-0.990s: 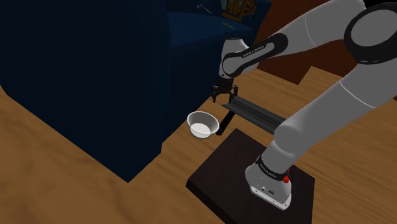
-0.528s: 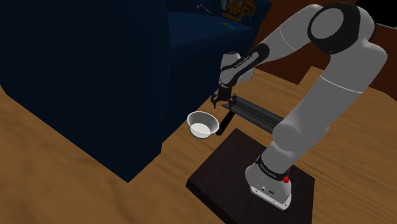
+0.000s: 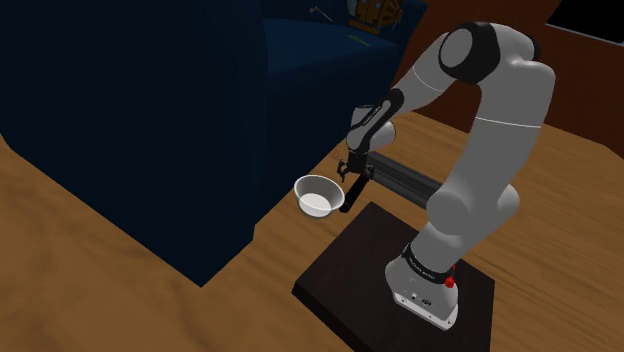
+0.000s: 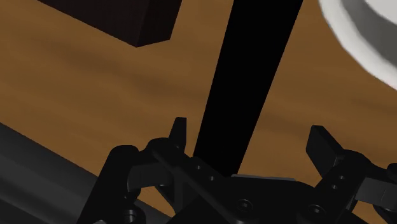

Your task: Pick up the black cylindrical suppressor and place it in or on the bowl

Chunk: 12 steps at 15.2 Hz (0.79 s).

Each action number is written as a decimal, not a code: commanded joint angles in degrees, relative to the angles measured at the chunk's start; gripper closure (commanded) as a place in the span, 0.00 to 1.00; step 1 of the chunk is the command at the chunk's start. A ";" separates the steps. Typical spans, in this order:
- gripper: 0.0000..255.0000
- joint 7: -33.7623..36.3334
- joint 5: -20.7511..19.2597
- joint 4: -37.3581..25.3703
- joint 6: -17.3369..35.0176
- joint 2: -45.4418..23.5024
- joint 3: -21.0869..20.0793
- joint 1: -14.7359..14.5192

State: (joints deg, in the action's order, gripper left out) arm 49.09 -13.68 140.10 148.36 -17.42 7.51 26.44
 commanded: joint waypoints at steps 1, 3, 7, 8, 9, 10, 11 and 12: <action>0.00 1.36 0.54 -1.53 1.79 -3.58 1.01 0.94; 0.00 1.43 0.48 -1.56 2.55 -4.37 1.08 1.00; 0.00 1.65 0.19 -1.77 5.47 -7.47 1.30 1.25; 0.00 1.70 0.12 -1.86 6.18 -8.26 1.35 1.32; 0.00 1.79 0.02 -2.02 7.30 -9.53 1.43 1.41; 0.00 1.79 0.02 -2.01 7.31 -9.52 1.43 1.41; 0.00 1.79 0.02 -2.02 7.30 -9.53 1.43 1.41; 0.00 1.79 0.02 -2.02 7.30 -9.53 1.43 1.42</action>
State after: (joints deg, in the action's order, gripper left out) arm 50.88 -13.66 138.13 155.54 -26.80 8.93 27.83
